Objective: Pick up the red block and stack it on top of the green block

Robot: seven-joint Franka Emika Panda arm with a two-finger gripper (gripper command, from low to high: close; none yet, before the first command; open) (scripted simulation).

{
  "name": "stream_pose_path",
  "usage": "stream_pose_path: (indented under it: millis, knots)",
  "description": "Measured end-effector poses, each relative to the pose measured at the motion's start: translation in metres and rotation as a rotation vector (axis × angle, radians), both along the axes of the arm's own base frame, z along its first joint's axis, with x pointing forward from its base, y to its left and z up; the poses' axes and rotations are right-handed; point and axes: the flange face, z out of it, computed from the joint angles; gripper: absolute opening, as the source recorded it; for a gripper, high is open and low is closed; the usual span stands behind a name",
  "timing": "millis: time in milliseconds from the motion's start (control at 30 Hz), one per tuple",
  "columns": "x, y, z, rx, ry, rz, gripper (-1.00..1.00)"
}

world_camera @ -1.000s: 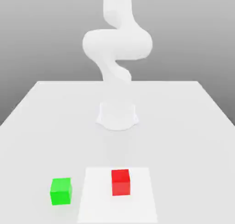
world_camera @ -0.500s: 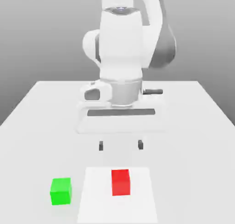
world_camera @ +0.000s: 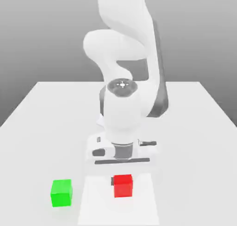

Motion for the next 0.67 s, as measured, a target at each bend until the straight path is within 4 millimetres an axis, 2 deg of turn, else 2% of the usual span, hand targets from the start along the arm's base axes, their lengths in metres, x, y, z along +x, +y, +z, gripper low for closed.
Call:
stream_pose_path:
  millis: [200, 267, 333, 400, 433, 567, 600, 667]
  knots:
    - [0.000, -0.001, 0.053, 0.000, 0.001, -0.001, -1.00]
    - [0.009, -0.047, 0.068, -0.001, 0.001, -0.147, -1.00]
    - [0.015, -0.102, 0.081, 0.000, 0.001, -0.320, -1.00]
    - [0.013, -0.159, 0.092, 0.000, 0.000, -0.490, -1.00]
    - [0.013, -0.168, 0.088, 0.001, 0.000, -0.521, -1.00]
    - [0.018, -0.165, 0.047, 0.001, 0.000, -0.519, -1.00]
    - [0.018, -0.165, 0.038, 0.000, 0.000, -0.520, 1.00]
    - [0.018, -0.165, 0.038, 0.000, 0.000, -0.520, 1.00]
